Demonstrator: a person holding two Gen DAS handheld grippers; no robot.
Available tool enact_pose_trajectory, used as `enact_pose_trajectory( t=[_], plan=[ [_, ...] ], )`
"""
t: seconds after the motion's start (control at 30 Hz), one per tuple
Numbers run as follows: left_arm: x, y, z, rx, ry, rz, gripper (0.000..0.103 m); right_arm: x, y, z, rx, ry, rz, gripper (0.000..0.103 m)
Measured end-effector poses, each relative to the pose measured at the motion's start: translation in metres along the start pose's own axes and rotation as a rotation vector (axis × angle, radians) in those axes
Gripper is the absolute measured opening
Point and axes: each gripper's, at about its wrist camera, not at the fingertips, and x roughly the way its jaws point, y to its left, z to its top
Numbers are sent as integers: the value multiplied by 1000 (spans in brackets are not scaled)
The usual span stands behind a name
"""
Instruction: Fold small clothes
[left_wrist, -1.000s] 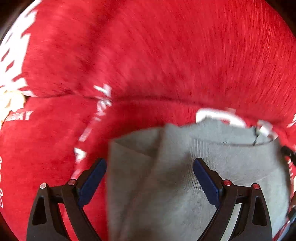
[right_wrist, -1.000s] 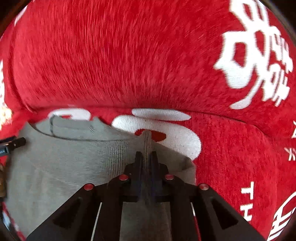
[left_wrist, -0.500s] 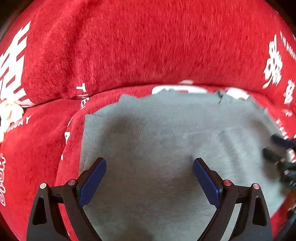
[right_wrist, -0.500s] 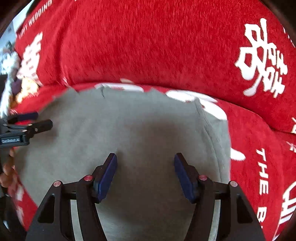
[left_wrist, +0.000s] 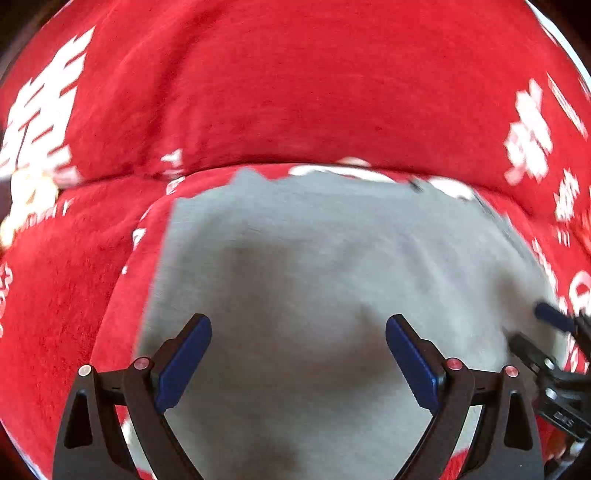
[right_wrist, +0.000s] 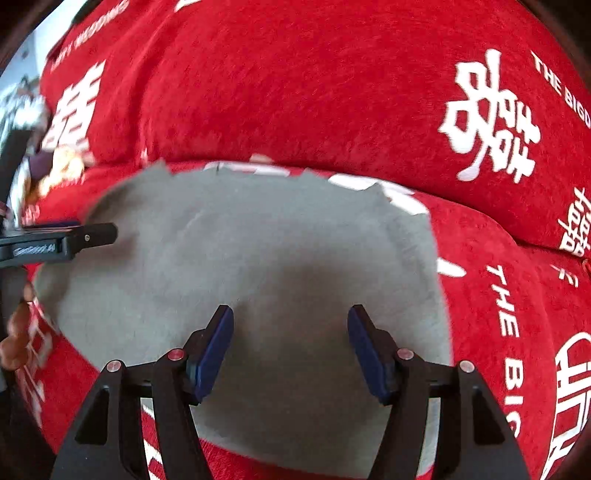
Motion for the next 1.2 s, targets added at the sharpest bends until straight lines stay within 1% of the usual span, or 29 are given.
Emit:
enact_pose_trajectory(
  t=[0.07,0.1,0.13,0.2,0.23,0.33,0.47,0.5,0.53,0.63,0.7,0.77,0.93,1.0,1.07,1.1,1.17,1.2],
  plan=[
    [6,-17,-13,55,16,59,96,-3,-7,-6,24,-16,9,68],
    [9,-17,-18,56,12,71,98,-3,-12,-7,37,-14,13,68],
    [7,-13,-21,37,-14,65,100,-4,-19,-10,55,-10,22,68],
    [0,-1,-24,-21,5,38,100,-9,-30,-14,74,1,49,68],
    [-6,7,-25,-51,9,24,100,-11,-32,-15,76,4,45,68],
    [-34,30,-34,-113,-52,30,100,-25,-39,-17,94,-1,-7,69],
    [-48,93,-55,-293,-68,22,100,-35,-38,-16,121,-11,25,69],
    [-46,106,-60,-327,-62,17,100,-36,-36,-16,118,-12,26,69],
    [-42,120,-67,-357,-41,-11,100,-37,-32,-14,110,-13,31,69],
    [-25,138,-75,-391,11,-101,100,-36,-16,-8,88,-15,52,69],
    [-20,137,-78,-392,17,-156,100,-35,-4,-4,76,-15,71,69],
    [-18,128,-74,-357,-5,-175,100,-32,11,0,51,-9,78,69],
    [-4,95,-56,-279,-15,-238,100,-25,38,8,-2,13,92,69],
    [-3,78,-51,-234,-30,-230,100,-22,46,14,-13,24,101,69],
    [-4,72,-49,-219,-43,-205,99,-18,51,25,-17,39,114,69],
    [-5,73,-49,-225,-51,-213,98,-15,53,34,-14,47,128,69],
    [-6,84,-52,-266,-68,-239,84,-9,58,52,0,62,161,69],
    [-6,89,-53,-287,-76,-248,81,-4,62,62,9,76,182,69]
  ],
)
